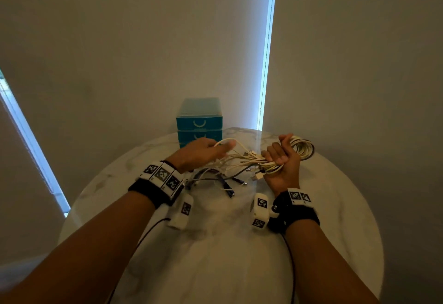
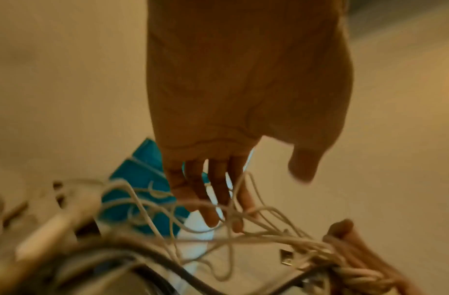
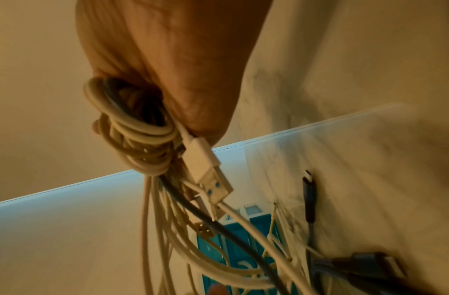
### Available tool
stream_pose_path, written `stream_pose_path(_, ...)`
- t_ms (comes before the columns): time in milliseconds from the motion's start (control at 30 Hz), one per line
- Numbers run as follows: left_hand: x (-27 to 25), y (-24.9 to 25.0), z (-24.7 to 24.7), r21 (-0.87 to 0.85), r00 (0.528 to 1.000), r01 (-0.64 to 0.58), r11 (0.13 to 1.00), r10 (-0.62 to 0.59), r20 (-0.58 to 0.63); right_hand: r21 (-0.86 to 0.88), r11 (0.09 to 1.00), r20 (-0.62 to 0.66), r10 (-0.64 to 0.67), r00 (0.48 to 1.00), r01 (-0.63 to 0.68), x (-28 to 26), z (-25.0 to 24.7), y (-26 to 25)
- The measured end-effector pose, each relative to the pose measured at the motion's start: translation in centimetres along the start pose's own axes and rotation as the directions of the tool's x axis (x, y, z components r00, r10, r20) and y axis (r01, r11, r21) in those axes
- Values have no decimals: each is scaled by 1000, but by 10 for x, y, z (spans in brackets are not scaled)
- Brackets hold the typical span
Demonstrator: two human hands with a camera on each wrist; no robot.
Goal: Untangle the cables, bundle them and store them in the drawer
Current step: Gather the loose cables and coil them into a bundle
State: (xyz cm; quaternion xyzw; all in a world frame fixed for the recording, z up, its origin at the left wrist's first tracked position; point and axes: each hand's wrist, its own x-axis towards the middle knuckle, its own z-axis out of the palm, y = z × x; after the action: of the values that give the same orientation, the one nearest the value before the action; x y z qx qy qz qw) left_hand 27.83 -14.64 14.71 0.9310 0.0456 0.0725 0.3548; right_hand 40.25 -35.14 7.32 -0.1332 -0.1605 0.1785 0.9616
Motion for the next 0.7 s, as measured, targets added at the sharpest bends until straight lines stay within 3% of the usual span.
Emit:
stream_pose_path(67, 2, 0, 7, -147, 999, -42, 988, 47, 28, 0, 1000, 0, -13, 1000, 13, 0, -1, -5)
stream_pose_path(167, 1, -9, 2, -531, 989, -90, 843, 14, -144, 9, 999, -4, -31, 999, 31, 1, -3, -12)
stream_pose_path(267, 1, -15, -14, -545, 958, -160, 823, -4, -287, -15, 999, 8, -32, 999, 33, 1, 0, -14)
stream_pose_path(333, 0, -17, -30, -406, 943, -167, 898, 25, -333, -17, 999, 19, -33, 999, 34, 1, 3, -17)
stream_pose_path(400, 0, -24, -43, 24, 934, -146, 989, 146, -326, -18, 999, 30, -36, 999, 37, 0, 5, -19)
stream_pose_path(433, 0, -29, -48, 325, 929, -105, 940, 209, -304, -25, 999, 33, -32, 999, 33, 0, 6, -19)
stream_pose_path(500, -2, -33, -52, 742, 900, -60, 668, 358, -250, -50, 999, 42, -14, 999, 16, -1, 9, -16)
stream_pose_path(533, -3, -34, -54, 834, 891, -65, 548, 408, -199, -61, 998, 48, -6, 999, 9, -1, 11, -15)
stream_pose_path(600, -2, -41, -64, 922, 912, -22, 386, 385, -139, -60, 998, 63, -6, 998, 9, -3, 13, -18)
stream_pose_path(700, -3, -66, -89, 954, 953, 116, 276, 239, -185, -5, 998, 80, -55, 995, 55, -3, 9, -30)
